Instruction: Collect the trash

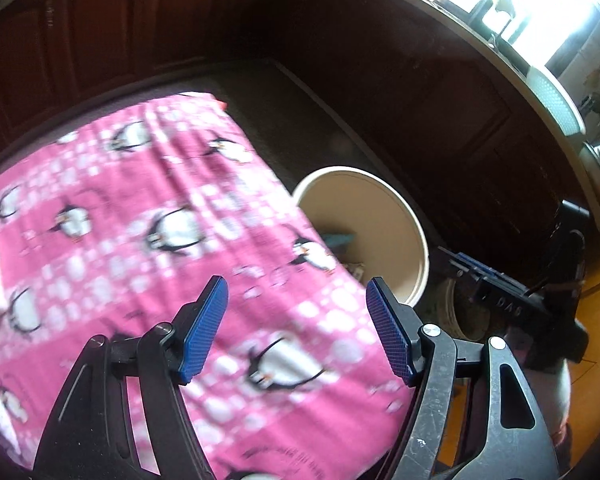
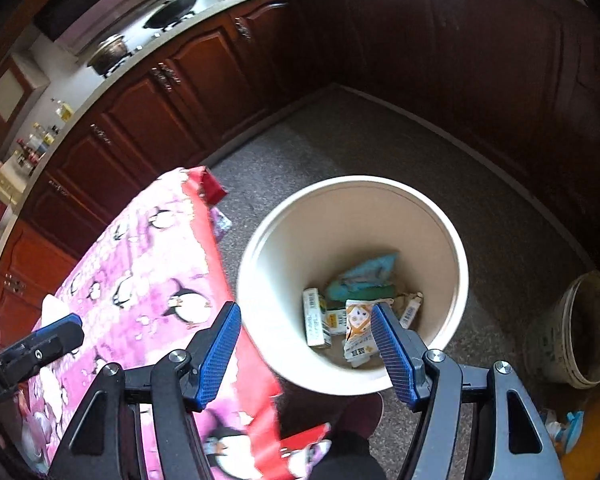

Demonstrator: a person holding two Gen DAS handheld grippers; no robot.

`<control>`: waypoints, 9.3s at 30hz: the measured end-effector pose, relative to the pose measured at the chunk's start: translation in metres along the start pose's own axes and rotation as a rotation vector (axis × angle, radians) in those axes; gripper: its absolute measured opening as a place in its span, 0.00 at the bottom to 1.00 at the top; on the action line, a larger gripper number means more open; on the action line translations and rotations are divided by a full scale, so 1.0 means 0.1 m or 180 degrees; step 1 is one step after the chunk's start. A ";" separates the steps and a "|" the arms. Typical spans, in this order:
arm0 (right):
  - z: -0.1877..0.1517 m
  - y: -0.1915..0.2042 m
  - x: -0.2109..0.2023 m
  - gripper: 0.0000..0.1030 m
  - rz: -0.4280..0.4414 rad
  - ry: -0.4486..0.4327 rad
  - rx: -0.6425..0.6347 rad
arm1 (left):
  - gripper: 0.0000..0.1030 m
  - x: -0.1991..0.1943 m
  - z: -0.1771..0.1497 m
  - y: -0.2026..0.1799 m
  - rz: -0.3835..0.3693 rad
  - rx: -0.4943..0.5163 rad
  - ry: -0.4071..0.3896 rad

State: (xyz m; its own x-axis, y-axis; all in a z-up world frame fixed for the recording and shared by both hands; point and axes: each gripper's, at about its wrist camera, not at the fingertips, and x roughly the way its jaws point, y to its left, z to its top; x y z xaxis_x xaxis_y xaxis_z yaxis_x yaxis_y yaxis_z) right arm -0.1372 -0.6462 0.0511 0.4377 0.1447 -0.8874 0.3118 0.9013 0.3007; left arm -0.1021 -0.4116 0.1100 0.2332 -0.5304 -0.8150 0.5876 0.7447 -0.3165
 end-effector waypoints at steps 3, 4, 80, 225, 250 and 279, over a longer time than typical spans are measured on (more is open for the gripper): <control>-0.01 0.19 -0.05 0.63 0.0071 -0.0035 -0.0093 | 0.69 -0.21 -0.12 0.14 0.0083 -0.0014 -0.0151; -0.02 0.27 -0.07 0.63 0.0101 -0.0043 -0.0133 | 0.69 -0.28 -0.17 0.17 0.0112 -0.0024 -0.0190; -0.70 4.23 1.46 0.29 0.1196 0.0955 -0.1842 | 0.64 -1.05 -1.23 3.13 0.1193 -0.1803 -0.0198; -0.15 0.17 -0.31 0.54 -0.0277 -0.0337 -0.0046 | 0.55 -0.24 -0.04 -0.33 0.0370 0.0248 -0.0444; -0.40 1.00 -1.03 0.73 -0.0380 -0.1032 -0.0440 | 0.55 -0.93 -0.37 -0.13 0.0604 0.0216 -0.0980; -0.48 1.09 -1.12 0.75 -0.0408 -0.1179 -0.0531 | 0.55 -1.06 -0.42 -0.25 0.0741 0.0361 -0.1187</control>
State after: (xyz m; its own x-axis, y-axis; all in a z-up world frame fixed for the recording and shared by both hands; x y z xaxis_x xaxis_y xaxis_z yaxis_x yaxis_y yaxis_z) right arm -0.1931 -0.5448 0.1667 0.6872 -0.1019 -0.7193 0.2559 0.9606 0.1084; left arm -0.1743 -0.3565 0.1838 0.6202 -0.4793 -0.6210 0.5628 0.8233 -0.0734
